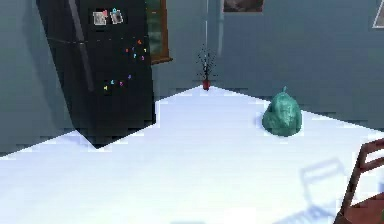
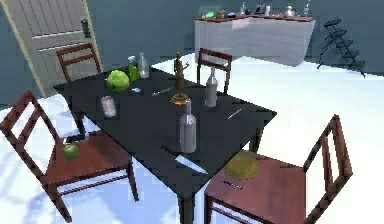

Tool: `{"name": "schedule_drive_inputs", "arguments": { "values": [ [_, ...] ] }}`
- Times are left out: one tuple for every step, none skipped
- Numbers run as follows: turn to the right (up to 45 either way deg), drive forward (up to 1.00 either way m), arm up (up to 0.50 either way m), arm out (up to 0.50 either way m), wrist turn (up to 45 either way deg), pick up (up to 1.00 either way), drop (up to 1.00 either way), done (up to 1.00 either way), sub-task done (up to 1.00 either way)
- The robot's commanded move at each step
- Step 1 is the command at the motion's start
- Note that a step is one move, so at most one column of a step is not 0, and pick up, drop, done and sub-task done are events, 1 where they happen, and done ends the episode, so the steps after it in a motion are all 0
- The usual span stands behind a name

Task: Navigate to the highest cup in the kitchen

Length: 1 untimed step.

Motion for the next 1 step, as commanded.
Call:
{"name": "schedule_drive_inputs", "arguments": {
  "values": [
    [6.0, 0.0, 0.0, 0.0, 0.0, 0.0, 0.0, 0.0, 0.0]
  ]
}}
